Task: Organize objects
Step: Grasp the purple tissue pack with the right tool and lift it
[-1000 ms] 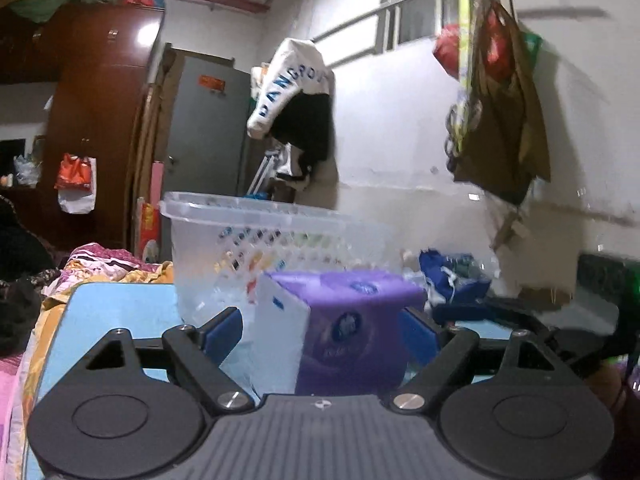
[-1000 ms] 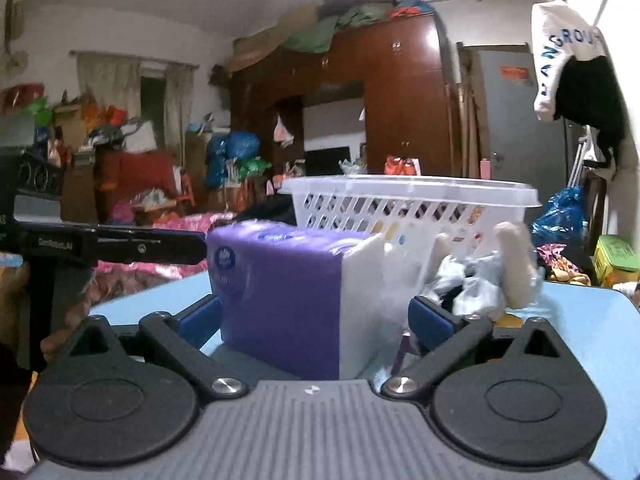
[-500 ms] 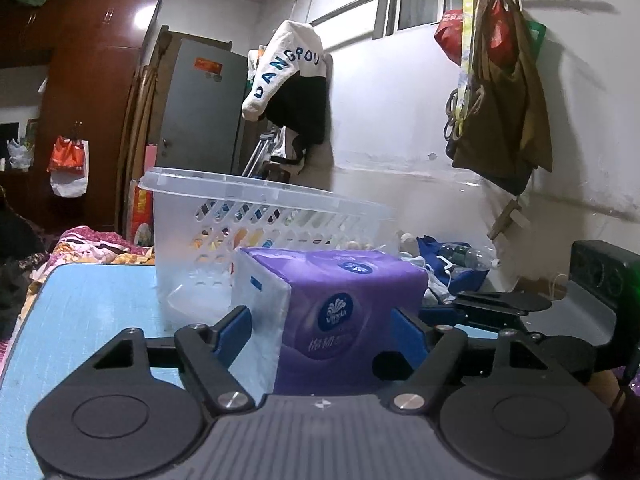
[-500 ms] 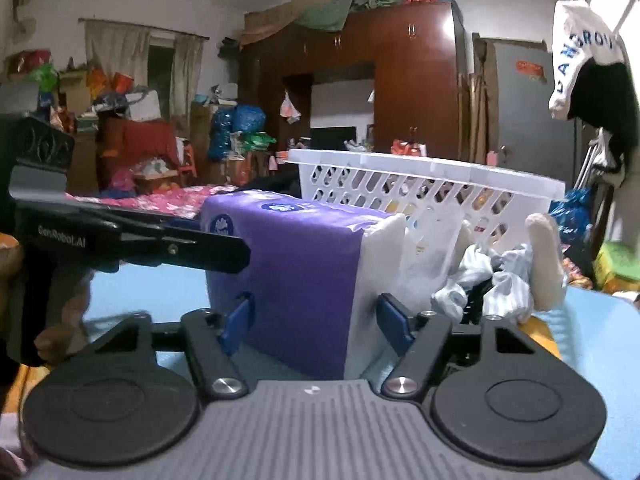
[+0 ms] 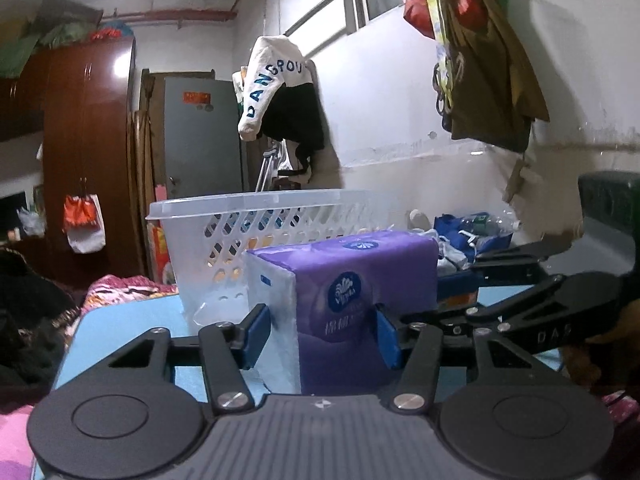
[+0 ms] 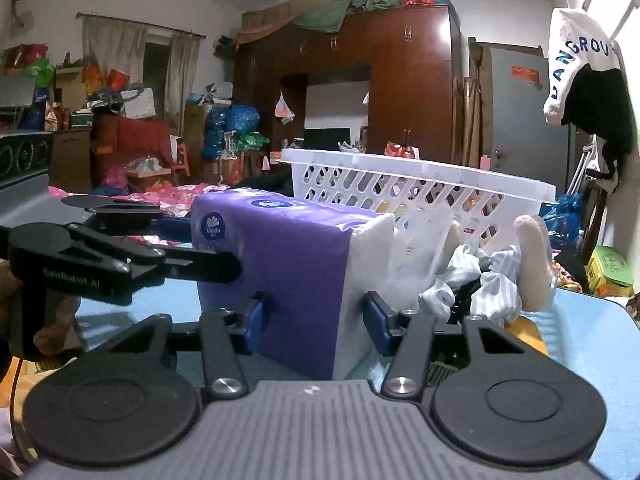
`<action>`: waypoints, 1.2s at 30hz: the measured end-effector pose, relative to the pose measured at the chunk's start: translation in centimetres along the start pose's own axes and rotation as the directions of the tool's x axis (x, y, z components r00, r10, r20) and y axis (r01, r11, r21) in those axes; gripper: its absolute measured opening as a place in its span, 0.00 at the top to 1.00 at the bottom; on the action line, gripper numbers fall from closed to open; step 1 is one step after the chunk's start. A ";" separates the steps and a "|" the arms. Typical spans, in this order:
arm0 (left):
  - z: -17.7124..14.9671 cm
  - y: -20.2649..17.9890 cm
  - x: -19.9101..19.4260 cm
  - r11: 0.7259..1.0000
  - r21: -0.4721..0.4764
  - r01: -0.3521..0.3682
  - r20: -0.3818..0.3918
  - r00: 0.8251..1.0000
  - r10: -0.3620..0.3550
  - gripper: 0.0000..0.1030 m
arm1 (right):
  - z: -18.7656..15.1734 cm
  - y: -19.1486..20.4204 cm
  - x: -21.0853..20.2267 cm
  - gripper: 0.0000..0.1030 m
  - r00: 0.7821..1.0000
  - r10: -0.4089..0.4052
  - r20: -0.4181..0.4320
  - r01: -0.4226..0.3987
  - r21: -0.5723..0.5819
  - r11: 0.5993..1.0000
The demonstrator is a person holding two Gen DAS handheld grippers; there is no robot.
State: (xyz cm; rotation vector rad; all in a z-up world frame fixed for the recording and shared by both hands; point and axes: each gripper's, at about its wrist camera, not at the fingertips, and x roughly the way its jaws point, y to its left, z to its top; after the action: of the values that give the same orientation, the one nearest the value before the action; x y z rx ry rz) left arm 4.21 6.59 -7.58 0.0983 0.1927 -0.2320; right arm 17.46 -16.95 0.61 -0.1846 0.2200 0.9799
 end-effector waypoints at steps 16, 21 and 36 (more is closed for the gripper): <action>1.7 -1.8 -3.1 0.998 0.058 -0.038 0.075 0.997 0.033 0.44 | 1.5 1.1 -2.0 0.51 0.998 -0.009 0.066 0.012 -0.037 0.999; 2.2 -2.5 -3.7 0.996 0.076 -0.045 0.105 0.994 0.037 0.44 | 1.9 1.0 -2.5 0.51 0.996 -0.013 0.088 0.016 -0.040 0.999; 11.1 -2.7 -1.5 0.995 0.091 -0.032 0.161 0.987 0.017 0.44 | 9.1 -2.5 -2.8 0.51 0.995 -0.040 0.096 0.046 -0.059 0.997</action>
State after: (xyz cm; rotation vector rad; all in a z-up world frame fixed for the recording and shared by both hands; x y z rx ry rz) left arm 4.15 3.00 3.38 0.1742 0.0205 -0.2237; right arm 18.98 -18.28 10.22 -0.1975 0.0982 0.9506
